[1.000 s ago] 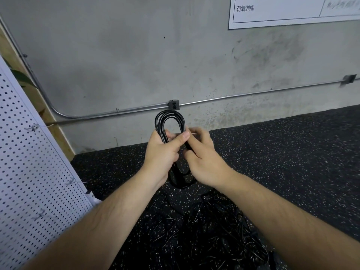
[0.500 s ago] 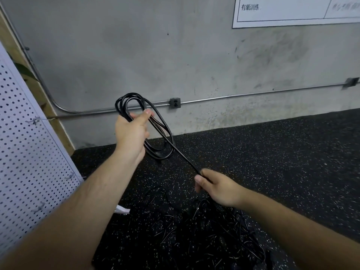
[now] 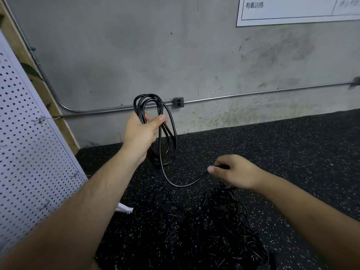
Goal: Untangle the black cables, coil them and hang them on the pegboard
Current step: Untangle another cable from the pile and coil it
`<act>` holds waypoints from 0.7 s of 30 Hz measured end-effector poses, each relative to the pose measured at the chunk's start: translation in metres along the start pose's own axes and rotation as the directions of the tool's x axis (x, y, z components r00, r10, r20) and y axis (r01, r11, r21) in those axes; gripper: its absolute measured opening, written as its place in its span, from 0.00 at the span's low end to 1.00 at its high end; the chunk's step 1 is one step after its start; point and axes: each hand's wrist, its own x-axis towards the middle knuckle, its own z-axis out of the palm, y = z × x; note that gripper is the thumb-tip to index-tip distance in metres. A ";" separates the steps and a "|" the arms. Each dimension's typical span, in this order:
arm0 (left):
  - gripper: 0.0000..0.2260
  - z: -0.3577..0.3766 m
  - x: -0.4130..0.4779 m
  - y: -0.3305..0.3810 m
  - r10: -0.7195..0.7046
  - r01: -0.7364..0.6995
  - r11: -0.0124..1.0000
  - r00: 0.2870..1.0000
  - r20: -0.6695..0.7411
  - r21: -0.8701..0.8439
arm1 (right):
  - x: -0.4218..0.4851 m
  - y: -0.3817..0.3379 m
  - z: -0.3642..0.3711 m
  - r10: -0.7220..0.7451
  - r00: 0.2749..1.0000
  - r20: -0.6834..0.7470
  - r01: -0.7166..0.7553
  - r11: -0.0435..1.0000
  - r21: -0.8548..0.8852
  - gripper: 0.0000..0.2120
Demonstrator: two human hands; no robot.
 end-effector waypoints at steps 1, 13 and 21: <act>0.16 0.002 -0.001 -0.001 0.002 -0.003 1.000 1.000 0.015 0.017 | -0.001 -0.007 -0.003 -0.026 1.000 -0.013 0.026 1.000 -0.003 0.15; 0.17 0.012 -0.003 -0.014 -0.035 0.026 0.994 0.996 0.085 0.109 | -0.010 -0.048 -0.024 -0.152 0.954 -0.257 0.066 0.947 -0.315 0.12; 0.17 0.014 -0.002 -0.017 -0.082 0.083 0.993 0.997 -0.005 0.079 | -0.006 -0.052 -0.023 -0.066 0.877 -0.475 -0.125 0.925 -0.359 0.11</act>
